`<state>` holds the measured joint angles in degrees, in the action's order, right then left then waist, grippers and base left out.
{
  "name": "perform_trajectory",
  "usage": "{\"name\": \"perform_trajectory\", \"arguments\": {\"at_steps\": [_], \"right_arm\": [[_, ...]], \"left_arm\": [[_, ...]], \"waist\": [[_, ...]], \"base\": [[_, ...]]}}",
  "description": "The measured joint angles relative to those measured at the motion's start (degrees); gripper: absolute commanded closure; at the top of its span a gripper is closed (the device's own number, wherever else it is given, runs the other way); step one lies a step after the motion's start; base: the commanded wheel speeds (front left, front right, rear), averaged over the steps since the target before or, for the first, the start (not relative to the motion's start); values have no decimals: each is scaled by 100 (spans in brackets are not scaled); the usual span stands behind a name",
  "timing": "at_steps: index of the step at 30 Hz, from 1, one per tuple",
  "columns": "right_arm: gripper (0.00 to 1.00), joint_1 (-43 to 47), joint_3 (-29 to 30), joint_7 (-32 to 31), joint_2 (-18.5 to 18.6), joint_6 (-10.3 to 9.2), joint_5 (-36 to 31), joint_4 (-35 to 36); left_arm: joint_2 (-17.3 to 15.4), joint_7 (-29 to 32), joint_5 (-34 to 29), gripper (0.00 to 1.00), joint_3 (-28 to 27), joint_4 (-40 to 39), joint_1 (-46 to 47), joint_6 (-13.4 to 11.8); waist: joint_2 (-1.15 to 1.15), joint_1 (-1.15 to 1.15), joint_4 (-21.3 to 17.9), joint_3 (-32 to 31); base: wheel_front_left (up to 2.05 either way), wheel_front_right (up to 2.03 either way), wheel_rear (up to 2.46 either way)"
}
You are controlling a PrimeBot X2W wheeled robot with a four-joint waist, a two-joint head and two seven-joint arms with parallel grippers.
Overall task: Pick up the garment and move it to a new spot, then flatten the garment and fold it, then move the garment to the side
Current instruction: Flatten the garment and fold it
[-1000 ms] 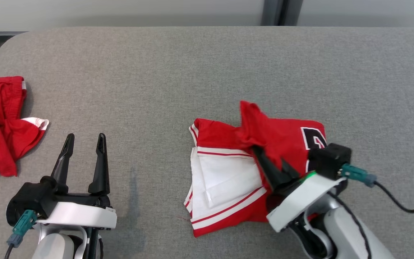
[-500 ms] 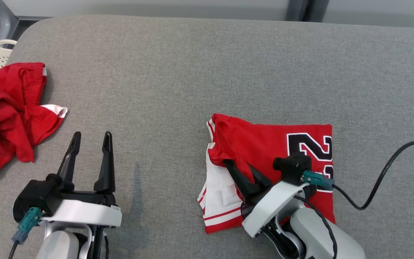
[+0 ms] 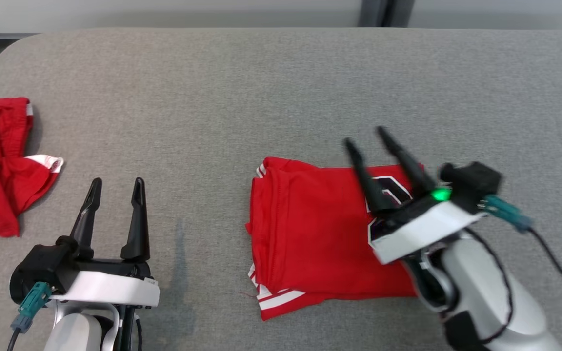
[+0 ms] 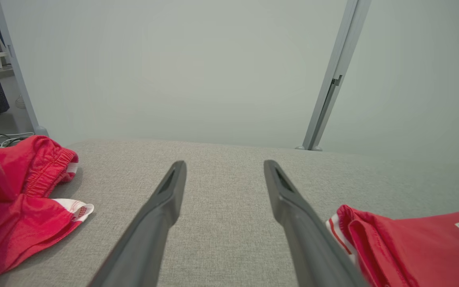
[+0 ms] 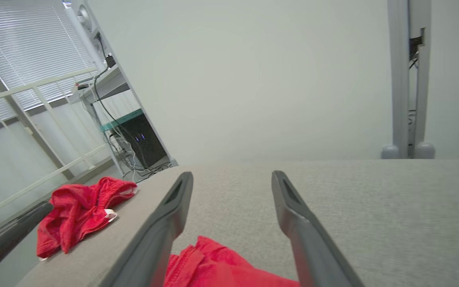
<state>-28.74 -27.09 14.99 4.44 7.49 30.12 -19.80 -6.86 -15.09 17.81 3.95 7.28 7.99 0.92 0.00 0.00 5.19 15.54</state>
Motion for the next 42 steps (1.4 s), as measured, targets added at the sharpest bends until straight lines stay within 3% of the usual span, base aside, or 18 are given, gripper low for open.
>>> {"name": "perform_trajectory", "arguments": {"at_steps": [7, 13, 42], "right_arm": [[0, 753, 1316, 0, 465, 0, -745, 456], [0, 1423, 2040, -93, 646, 0, -1091, 787], [0, 3465, 2862, -1288, 361, 0, -1594, 2372]], "left_arm": [[-37, 1, -37, 0, -78, -11, -64, -16], [-102, 0, -58, 0, -145, -38, -220, -40], [-467, 485, -208, 0, -2, -654, -1529, -235]], "waist": [[0, 0, -204, -108], [0, 0, -318, -302], [0, 0, -331, -1617]], "base": [[0, 0, 0], [0, 0, 0], [0, 0, 0]]}}
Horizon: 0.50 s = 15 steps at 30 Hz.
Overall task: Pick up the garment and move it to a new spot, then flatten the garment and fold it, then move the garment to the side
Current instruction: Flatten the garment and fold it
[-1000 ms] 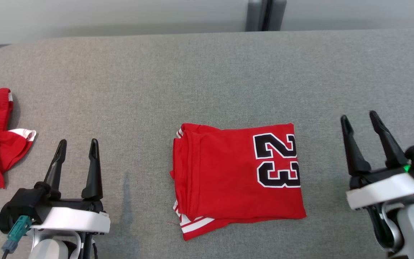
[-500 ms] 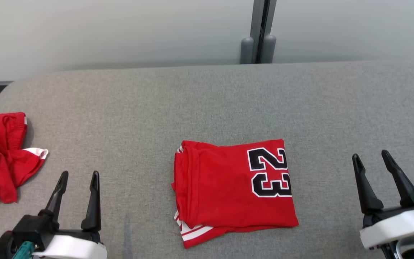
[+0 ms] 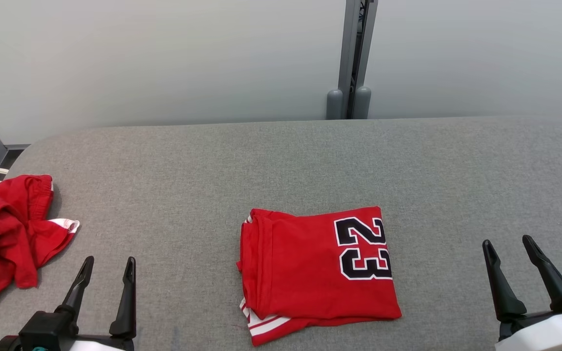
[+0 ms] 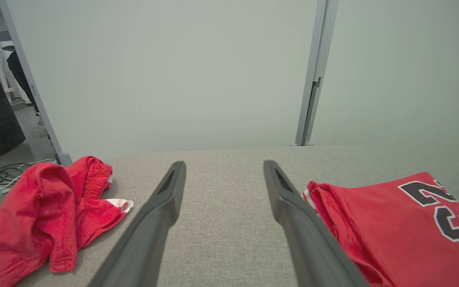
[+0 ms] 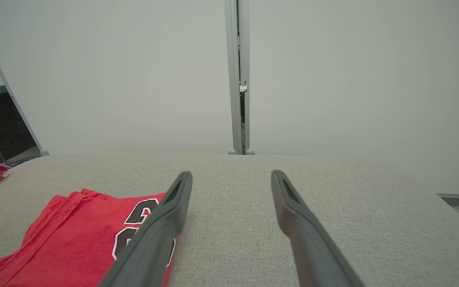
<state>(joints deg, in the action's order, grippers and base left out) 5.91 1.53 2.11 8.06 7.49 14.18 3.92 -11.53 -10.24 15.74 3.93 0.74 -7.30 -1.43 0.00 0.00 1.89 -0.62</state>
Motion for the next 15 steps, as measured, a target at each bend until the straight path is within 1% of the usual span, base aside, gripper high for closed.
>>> {"name": "perform_trajectory", "arguments": {"at_steps": [8, 15], "right_arm": [[0, 105, 69, -120, -51, 0, -51, 213], [0, 130, 110, -159, -96, 0, -63, 249]], "left_arm": [[-32, 108, -1, 0, 14, -151, -58, -81], [-48, 142, -1, 0, 26, -200, -73, -142]], "waist": [[0, 0, 28, -16], [0, 0, 29, -15]], "base": [[0, 0, 0], [0, 0, 0]]}}
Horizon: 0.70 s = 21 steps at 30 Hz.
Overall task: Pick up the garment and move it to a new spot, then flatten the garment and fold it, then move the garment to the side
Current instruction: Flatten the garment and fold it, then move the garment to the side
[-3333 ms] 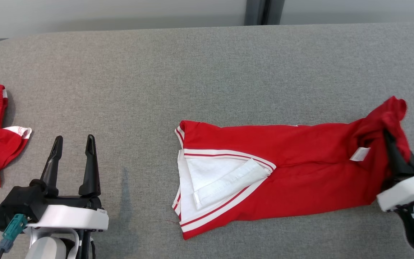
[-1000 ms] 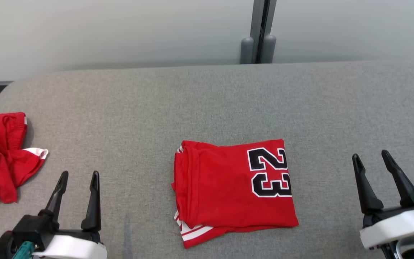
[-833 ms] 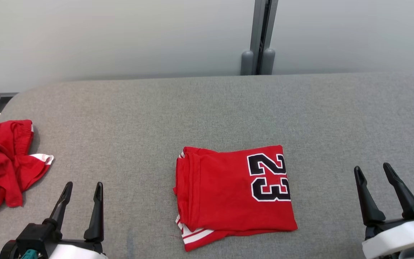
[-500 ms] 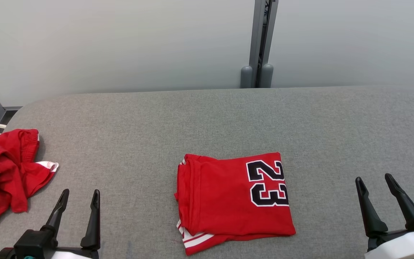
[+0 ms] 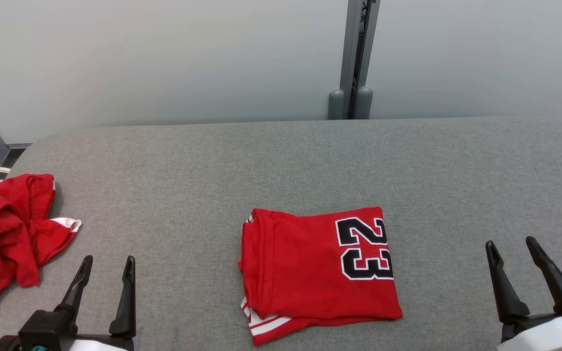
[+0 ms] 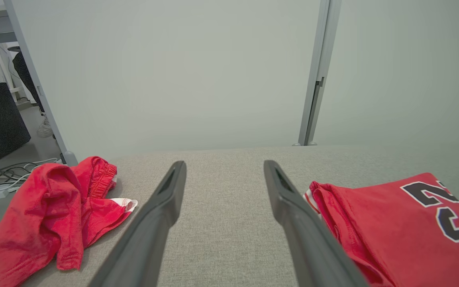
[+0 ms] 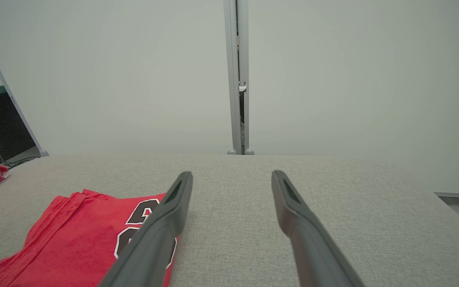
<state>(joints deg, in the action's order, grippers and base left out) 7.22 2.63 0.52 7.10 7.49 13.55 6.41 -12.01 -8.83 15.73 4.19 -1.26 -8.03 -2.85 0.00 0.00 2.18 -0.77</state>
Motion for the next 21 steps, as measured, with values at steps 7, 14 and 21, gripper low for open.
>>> {"name": "perform_trajectory", "arguments": {"at_steps": [7, 14, 21], "right_arm": [[0, 9, 13, 0, -33, 0, -5, -11], [0, 20, 67, 2, -57, 0, -5, -57], [0, -102, 24, 1, -38, 0, 22, -360]], "left_arm": [[-14, 32, 0, 0, 35, -53, -7, -41], [-15, 44, -1, 0, 91, -112, -5, -74], [-34, 45, -45, 0, 218, -211, 214, -54]], "waist": [[0, 0, -6, 2], [0, 0, 43, 12], [0, 0, 211, 200]], "base": [[0, 0, 0], [0, 0, 0], [0, 0, 0]]}}
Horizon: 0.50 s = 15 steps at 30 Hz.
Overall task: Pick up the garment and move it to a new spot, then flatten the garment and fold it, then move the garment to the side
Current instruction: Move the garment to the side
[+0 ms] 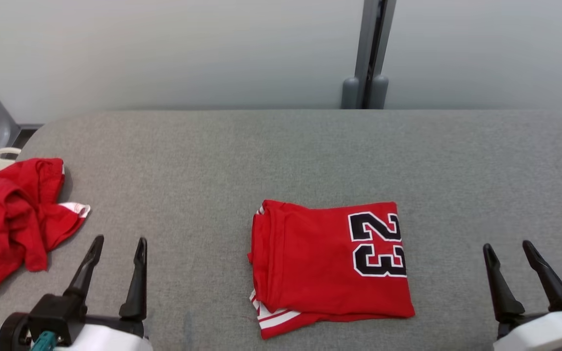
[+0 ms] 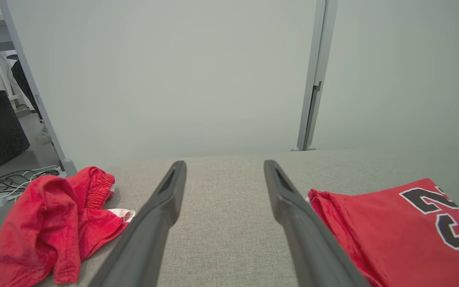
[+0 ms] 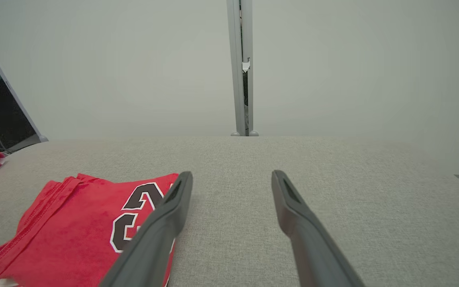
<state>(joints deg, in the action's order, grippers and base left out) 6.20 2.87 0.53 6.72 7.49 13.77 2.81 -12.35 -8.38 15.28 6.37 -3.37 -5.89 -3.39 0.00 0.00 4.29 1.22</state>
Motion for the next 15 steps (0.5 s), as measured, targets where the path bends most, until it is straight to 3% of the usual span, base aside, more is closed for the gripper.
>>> {"name": "perform_trajectory", "arguments": {"at_steps": [15], "right_arm": [[0, -1120, -845, 158, 244, 0, 409, -1944]], "left_arm": [[310, -455, -19, 0, 400, 467, 1139, 241]], "waist": [[0, 0, 901, 908]], "base": [[0, 0, 0]]}}
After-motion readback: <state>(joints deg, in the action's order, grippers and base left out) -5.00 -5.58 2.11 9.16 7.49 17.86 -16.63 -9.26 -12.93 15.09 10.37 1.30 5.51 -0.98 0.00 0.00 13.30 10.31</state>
